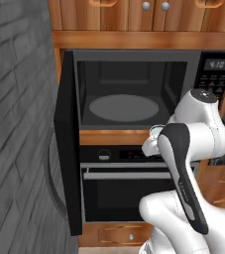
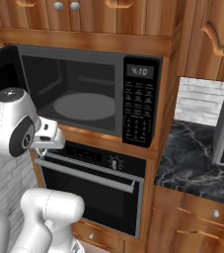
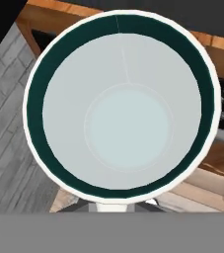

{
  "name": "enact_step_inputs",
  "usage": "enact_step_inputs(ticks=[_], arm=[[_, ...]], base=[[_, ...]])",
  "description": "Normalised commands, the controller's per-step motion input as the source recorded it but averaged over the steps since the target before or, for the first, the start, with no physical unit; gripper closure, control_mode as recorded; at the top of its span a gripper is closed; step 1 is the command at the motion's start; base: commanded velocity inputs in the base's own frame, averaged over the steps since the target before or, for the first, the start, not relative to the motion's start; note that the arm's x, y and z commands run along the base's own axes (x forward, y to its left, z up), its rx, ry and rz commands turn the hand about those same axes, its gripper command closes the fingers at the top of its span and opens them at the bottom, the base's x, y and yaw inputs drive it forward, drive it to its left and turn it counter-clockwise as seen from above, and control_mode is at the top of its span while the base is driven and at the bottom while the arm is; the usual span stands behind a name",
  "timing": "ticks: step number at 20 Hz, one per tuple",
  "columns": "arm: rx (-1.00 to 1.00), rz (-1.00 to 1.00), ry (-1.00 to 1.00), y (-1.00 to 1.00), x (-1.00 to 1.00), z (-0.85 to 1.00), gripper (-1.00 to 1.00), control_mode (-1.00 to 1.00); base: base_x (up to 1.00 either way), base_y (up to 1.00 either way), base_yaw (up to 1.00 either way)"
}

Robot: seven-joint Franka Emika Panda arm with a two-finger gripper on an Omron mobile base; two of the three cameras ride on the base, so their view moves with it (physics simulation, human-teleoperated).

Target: Pick the mug from the counter and place it inside the microwave. Then close the microwave.

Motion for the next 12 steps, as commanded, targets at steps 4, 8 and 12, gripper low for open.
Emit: enact_step_inputs(ticks=[4, 8, 12], arm=[[0.09, -0.05, -0.16, 0.0, 0.0, 0.03, 1.0, -1.0], [0.13, -0.02, -0.02, -0.04, 0.0, 0.24, 1.0, -1.0], [0.05, 0.0, 0.0, -0.06, 0.0, 0.59, 1.0, -1.0]], base=[[0.0, 0.0, 0.0], [0.0, 0.0, 0.0], [0.0, 0.0, 0.0]])
